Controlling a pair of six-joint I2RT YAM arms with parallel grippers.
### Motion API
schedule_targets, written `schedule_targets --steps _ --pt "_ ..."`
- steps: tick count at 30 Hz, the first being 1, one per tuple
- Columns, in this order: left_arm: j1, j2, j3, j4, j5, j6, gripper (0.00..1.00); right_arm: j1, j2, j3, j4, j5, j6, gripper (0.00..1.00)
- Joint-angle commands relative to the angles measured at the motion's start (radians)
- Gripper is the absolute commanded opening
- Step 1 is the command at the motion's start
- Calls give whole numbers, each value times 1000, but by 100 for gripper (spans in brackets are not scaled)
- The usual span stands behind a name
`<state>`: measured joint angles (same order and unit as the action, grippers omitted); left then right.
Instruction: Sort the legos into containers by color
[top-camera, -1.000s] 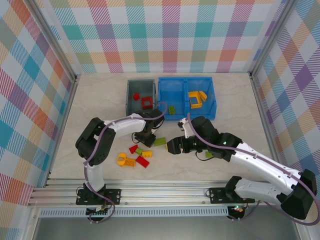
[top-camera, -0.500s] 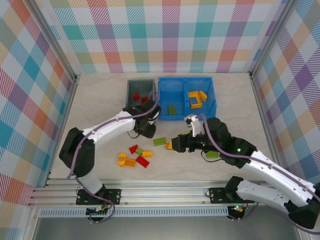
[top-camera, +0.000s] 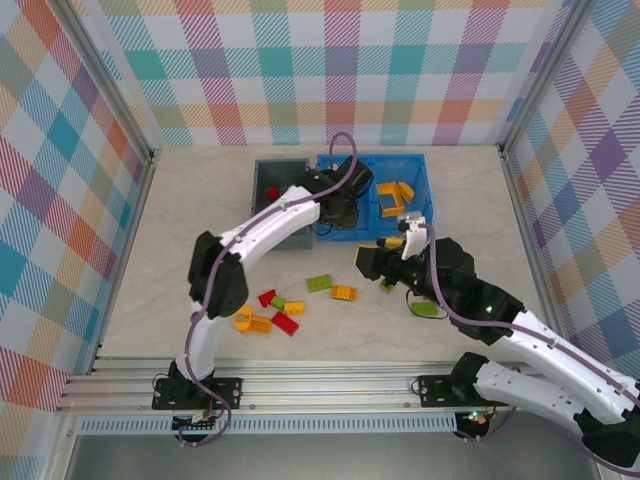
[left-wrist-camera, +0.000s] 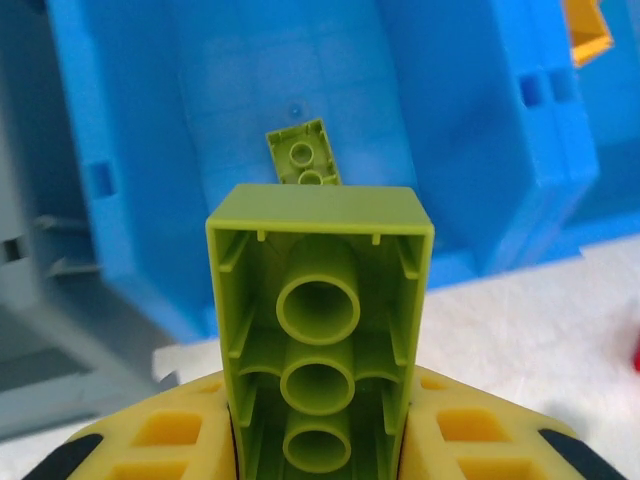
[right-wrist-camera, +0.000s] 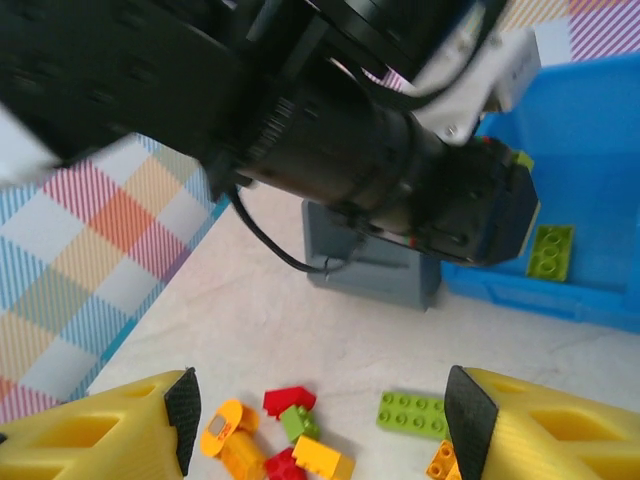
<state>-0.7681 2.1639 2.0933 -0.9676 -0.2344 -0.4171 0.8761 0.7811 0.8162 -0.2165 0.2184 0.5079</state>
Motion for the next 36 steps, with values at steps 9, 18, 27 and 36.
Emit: schedule_targets --steps 9,18,27,36 --pt "60 224 189 10 75 -86 30 -21 -16 -10 49 56 14 68" --pt "81 251 164 86 208 -57 40 -22 5 -20 46 40 32 68" --pt "81 120 -5 188 214 -56 51 -23 44 -14 34 16 50 69" --pt "80 -55 -115 207 116 -98 47 -23 57 15 -7 13 22 69"
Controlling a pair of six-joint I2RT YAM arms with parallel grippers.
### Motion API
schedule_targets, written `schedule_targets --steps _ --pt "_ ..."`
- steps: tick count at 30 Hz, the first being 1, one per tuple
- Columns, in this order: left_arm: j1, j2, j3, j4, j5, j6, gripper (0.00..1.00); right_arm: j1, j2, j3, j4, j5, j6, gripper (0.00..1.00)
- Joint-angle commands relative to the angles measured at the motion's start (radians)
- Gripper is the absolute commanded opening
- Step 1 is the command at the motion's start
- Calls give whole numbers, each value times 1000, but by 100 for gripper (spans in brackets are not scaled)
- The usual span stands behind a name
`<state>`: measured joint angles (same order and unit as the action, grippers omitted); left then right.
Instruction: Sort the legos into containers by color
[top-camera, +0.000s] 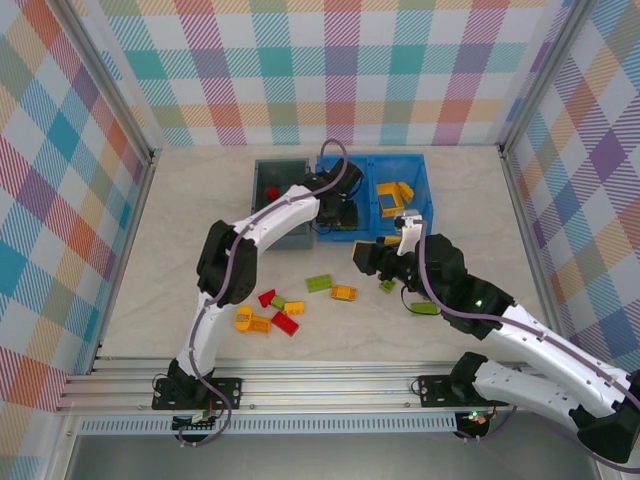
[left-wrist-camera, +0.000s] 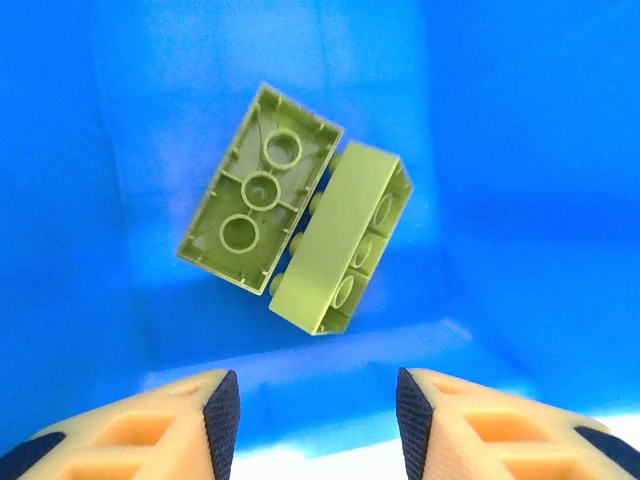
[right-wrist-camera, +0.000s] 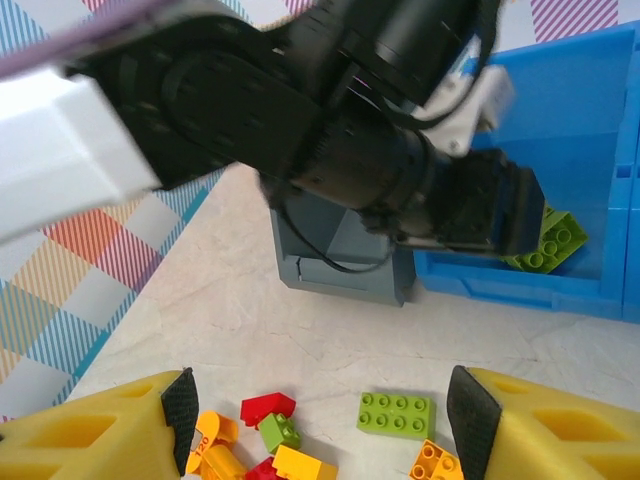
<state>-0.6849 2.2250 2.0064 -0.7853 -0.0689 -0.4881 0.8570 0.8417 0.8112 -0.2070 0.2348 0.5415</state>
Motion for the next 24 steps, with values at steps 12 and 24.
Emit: schedule_targets --steps 12,24 --pt "-39 -581 -340 40 -105 -72 49 -3 -41 100 -262 63 -77 68" --pt "-53 -1230 -954 16 -11 -226 60 50 381 206 -531 -204 -338 71"
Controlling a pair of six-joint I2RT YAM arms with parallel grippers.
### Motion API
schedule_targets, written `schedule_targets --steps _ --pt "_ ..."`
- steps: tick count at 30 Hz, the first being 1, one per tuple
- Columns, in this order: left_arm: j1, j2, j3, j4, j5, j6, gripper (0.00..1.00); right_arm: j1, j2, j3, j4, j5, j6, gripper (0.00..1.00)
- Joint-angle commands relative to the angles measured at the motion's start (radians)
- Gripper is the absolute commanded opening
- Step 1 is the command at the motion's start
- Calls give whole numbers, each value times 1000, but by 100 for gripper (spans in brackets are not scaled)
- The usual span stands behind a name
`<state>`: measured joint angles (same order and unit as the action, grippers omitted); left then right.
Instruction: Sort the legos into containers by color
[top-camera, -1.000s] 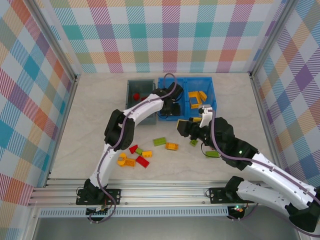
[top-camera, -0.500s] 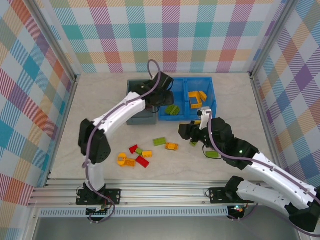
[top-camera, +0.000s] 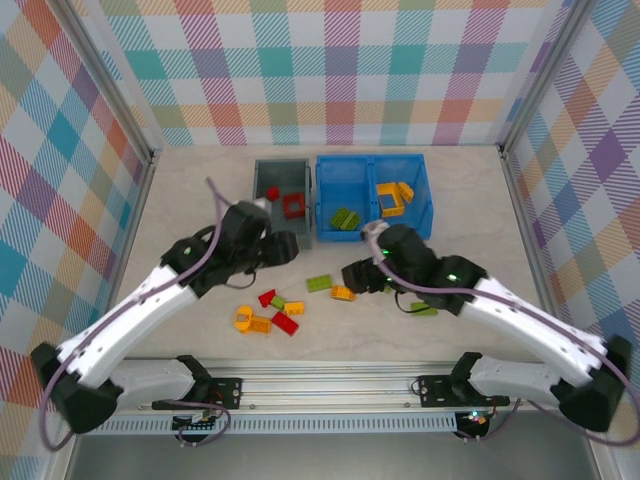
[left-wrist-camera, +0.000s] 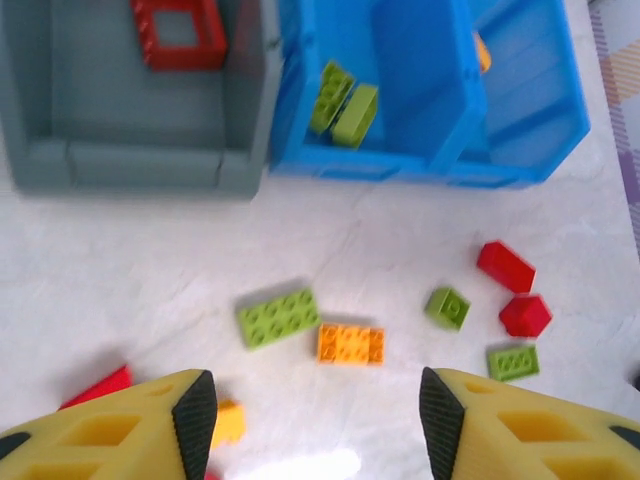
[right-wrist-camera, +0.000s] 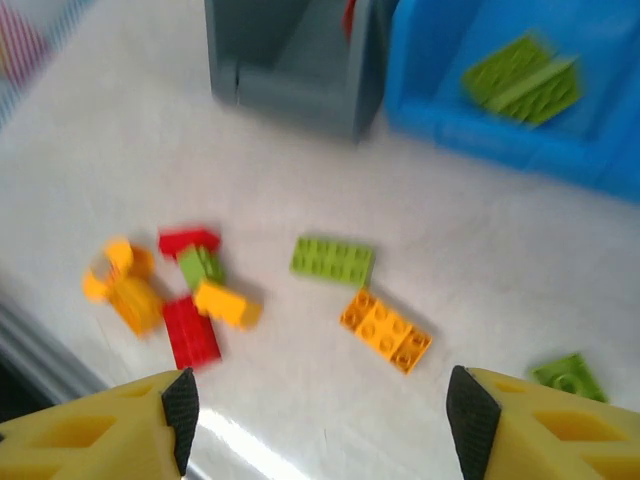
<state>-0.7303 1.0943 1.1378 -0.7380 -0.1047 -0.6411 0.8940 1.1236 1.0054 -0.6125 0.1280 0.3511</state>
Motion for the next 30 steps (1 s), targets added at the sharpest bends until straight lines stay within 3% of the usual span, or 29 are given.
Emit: schedule_targets --steps 1,8,12,21,27,30 --pt "-8 -153 -127 -33 33 -90 61 15 155 18 -143 -97 -185 72" --pt "-9 -491 -408 108 155 -201 68 24 460 154 -235 -11 -268 80" --pt "-9 -594 -464 111 148 -252 69 42 596 202 -262 69 -292 82" --pt "-8 -583 -449 117 157 -243 70 19 752 262 -194 141 -333 83" --pt "-8 -569 -446 135 174 -230 71 -29 819 305 -176 116 -325 76" --pt "-8 -567 -446 137 175 -229 71 -49 831 308 -165 82 -327 68"
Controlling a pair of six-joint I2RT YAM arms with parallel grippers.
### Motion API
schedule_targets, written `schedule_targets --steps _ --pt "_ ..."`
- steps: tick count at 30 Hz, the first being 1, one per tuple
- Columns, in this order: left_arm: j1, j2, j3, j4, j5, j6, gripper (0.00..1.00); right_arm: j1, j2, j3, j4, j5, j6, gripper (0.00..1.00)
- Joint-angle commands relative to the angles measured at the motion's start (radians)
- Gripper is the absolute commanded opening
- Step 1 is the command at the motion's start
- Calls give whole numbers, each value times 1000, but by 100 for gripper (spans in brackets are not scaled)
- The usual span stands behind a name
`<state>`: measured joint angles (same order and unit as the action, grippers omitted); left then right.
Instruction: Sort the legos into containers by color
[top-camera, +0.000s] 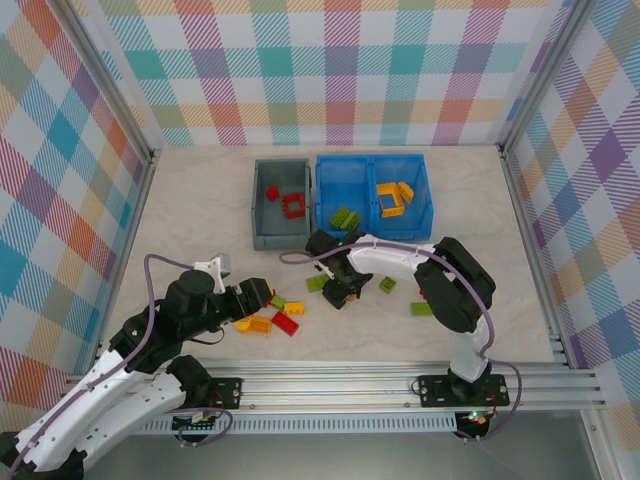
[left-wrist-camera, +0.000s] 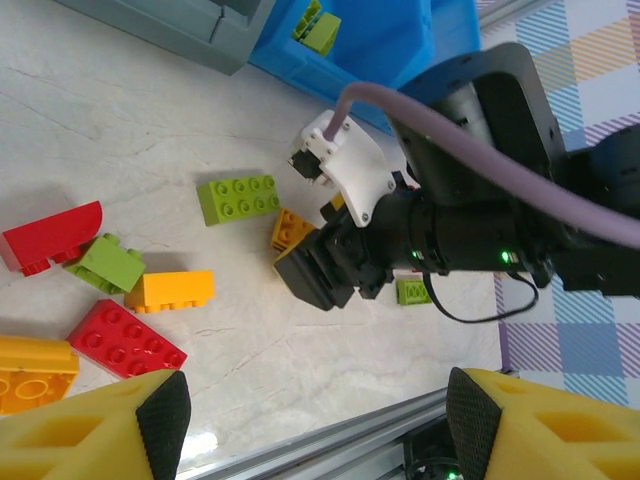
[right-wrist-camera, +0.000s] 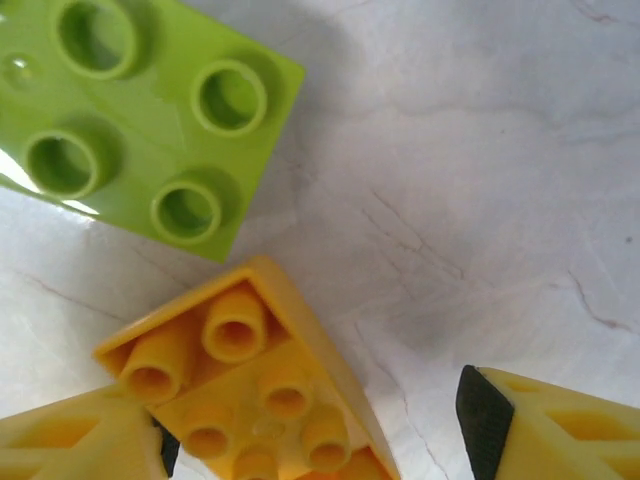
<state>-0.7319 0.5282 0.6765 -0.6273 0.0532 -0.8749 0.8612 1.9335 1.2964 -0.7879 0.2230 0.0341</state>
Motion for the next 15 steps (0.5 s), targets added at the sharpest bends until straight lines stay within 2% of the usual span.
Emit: schedule_targets --steps 1,8,12,15 --pt "-7 0 14 27 17 5 71 -19 21 17 12 -25 -8 64" --pt "-6 3 -4 39 20 4 71 -18 -28 -18 11 -65 32 40" --pt "-6 24 -7 70 36 -1 71 -23 -163 -82 18 -62 94 34" --pt "-7 81 8 120 64 1 71 -70 -326 -129 5 -66 151 33"
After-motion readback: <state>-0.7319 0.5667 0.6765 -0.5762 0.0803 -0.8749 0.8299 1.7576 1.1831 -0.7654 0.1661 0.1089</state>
